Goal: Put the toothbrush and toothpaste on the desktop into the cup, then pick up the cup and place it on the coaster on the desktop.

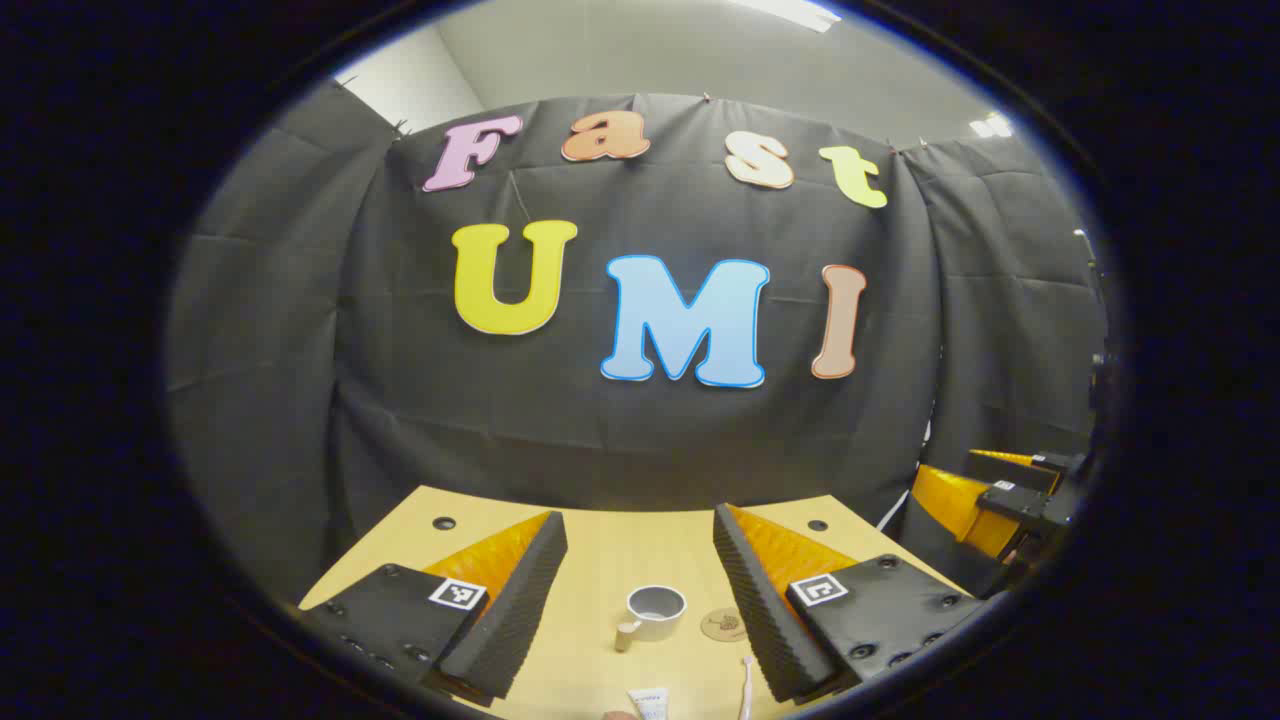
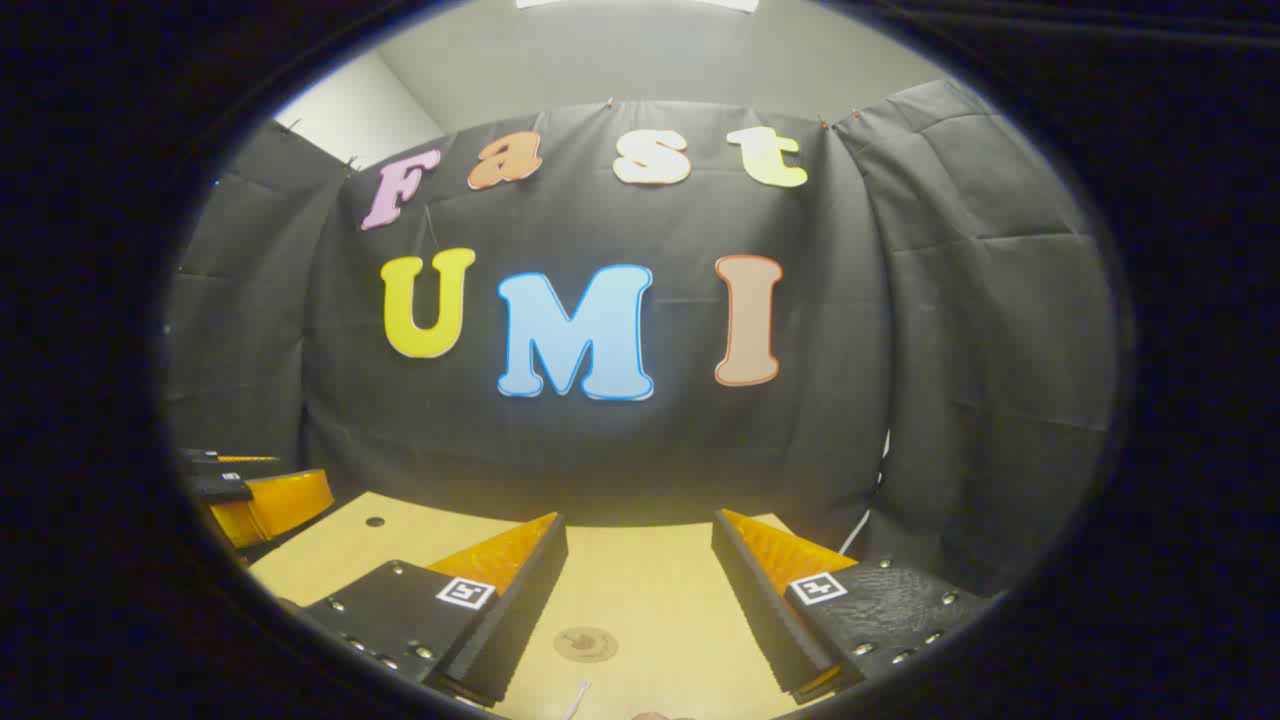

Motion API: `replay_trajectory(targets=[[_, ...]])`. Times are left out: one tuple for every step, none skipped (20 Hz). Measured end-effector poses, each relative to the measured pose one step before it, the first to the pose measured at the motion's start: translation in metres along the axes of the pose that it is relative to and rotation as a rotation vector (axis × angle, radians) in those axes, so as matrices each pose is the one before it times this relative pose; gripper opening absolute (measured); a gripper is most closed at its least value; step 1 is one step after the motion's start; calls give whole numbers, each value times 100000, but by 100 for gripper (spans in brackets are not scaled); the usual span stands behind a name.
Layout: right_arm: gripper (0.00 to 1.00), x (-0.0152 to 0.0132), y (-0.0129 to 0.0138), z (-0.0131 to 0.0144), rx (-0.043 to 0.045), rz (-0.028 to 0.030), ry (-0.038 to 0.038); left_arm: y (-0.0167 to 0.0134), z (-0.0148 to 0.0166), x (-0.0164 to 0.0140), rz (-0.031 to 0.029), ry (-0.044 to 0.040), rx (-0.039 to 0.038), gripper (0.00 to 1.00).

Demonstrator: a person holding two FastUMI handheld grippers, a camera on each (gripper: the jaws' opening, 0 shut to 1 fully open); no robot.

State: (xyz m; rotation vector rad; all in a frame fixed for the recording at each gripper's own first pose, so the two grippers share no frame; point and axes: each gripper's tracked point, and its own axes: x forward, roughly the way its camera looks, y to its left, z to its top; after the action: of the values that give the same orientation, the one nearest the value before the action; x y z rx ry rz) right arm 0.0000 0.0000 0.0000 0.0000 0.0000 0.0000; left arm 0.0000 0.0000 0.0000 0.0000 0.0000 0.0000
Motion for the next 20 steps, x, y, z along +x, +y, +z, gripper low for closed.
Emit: replay_trajectory(targets=[[91, 103, 86, -8, -286, 283, 694, -51, -80, 144, -328, 544, -528, 94], [91, 27, 99, -2, 51, 506, 517, -112, -13, -26, -312, -14, -306, 94], [91, 44, 271, -302, 98, 777, 719, -305, 174, -50, -1959, -391, -542, 94], [91, 116, 253, -195, -59, 1080, 1219, -410, 41, -63, -1548, -254, -27, 94], [91, 54, 37, -304, -201, 1035, 1148, -171, 74, 39, -489, -163, 532, 94], [91, -161, 3, -183, -158, 869, 496, -475, 144, 224, -414, 60, 687, 93], [91, 38, 25, -83, -169, 500, 570, -324, -22, 192, -500, 426, 391, 93], [91, 4, 17, -42, 9, 396, 581, -188, -254, 151, -176, 498, 283, 94], [91, 195, 89, -173, 92, 403, 378, -65, -48, 232, 112, 407, -65, 96], [91, 148, 95, -58, -25, 448, 684, 18, 24, 136, -101, 314, -803, 93], [91, 67, -13, -355, -439, 490, 1330, -175, -290, 204, -921, 1248, -1413, 93], [91, 51, -64, -357, -450, 382, 1551, -65, -339, 34, -233, 1043, -1178, 94], [91, 107, -3, -459, -60, 527, 1937, 82, -280, 139, 257, 1062, -505, 94], [91, 76, 74, -419, 387, 670, 2195, 68, -429, 22, 161, 1646, -161, 94], [91, 256, 147, -789, 427, 610, 3010, 5, -566, 98, 342, 1951, -38, 94], [91, 435, 265, -648, 579, 974, 2900, -24, -625, 137, -55, 2040, -447, 94], [91, 504, 431, -666, 775, 1103, 2732, 17, -559, 150, -363, 1901, -796, 94], [92, 350, 180, -591, 731, 825, 2509, 109, -860, -33, 123, 1904, -459, 95], [92, 94, 106, -757, 647, 649, 2225, 204, -813, 80, 656, 2005, 93, 95], [92, 165, 49, -674, 272, 447, 2244, 85, -893, 132, 436, 2256, 346, 96]])
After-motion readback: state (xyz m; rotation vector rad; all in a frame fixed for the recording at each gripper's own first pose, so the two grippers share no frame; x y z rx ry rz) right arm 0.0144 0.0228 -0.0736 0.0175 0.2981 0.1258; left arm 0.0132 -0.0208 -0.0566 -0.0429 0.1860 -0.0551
